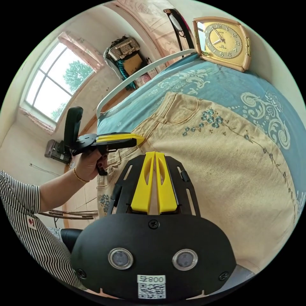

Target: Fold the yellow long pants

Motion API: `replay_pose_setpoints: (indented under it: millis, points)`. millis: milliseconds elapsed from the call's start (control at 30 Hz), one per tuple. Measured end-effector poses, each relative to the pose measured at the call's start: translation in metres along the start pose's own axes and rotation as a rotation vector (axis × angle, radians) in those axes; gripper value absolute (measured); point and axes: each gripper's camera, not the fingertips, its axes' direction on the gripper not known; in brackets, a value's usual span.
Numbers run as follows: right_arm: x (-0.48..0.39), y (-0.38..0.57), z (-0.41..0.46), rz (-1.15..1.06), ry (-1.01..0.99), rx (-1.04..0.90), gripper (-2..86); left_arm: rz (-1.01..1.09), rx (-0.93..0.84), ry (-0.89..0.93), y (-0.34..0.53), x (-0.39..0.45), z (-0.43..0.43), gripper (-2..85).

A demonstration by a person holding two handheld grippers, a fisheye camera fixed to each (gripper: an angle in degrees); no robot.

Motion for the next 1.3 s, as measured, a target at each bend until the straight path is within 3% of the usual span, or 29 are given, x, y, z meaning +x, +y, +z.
replay_pose_setpoints:
  millis: [100,500,700,833,933,1100,1300]
  points:
    - [-0.001,0.000,0.006,0.011,0.048,-0.102,0.4,-0.003,0.002,0.006,-0.002,-0.003,0.010,0.3]
    - [-0.015,-0.020,-0.048,0.083,0.060,-0.112,0.3,0.019,-0.025,-0.068,-0.018,0.007,0.057,0.1]
    - [-0.011,-0.004,-0.136,0.271,-0.070,0.065,0.2,-0.039,-0.104,-0.028,-0.038,0.004,0.076,0.1]
    - [-0.031,0.041,-0.202,0.292,-0.017,0.065,0.2,0.058,-0.047,-0.068,-0.034,0.033,0.064,0.2]
    - [-0.050,0.095,-0.237,0.344,0.088,0.013,0.2,0.109,-0.064,0.025,-0.014,0.059,0.067,0.2]
    - [-0.079,0.182,-0.279,0.522,0.240,-0.074,0.1,0.233,-0.247,0.048,0.038,0.111,0.108,0.2]
    - [-0.090,0.230,-0.298,0.714,0.329,-0.169,0.1,0.182,-0.346,-0.011,0.042,0.122,0.157,0.2]
